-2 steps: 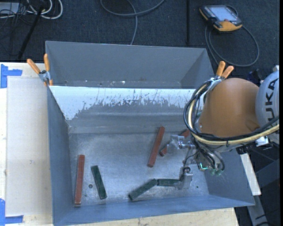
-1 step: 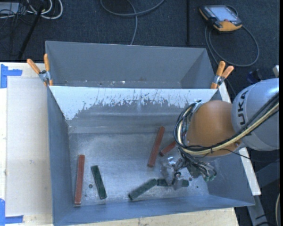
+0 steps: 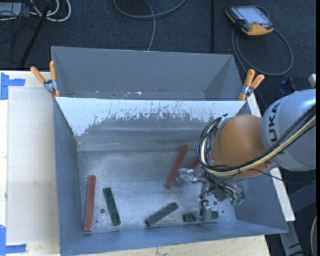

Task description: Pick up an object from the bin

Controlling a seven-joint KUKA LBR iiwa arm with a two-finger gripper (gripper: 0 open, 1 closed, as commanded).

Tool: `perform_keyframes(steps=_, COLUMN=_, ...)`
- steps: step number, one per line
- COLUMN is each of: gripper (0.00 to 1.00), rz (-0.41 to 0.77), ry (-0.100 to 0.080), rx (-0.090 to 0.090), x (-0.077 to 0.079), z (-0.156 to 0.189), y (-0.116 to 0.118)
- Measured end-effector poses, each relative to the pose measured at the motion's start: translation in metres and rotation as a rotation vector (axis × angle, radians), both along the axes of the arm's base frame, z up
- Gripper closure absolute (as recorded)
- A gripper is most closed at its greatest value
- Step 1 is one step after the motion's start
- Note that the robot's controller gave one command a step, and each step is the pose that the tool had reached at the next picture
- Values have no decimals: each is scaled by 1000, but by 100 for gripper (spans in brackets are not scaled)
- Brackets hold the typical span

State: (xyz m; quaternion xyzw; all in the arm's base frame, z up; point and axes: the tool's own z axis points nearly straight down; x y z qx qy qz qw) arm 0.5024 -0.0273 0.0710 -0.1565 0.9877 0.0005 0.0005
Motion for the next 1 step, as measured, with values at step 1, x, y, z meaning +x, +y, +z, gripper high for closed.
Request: perform_keyframes(steps=1, gripper=0, rz=0, ry=0, rx=0, x=0, z=0, y=0)
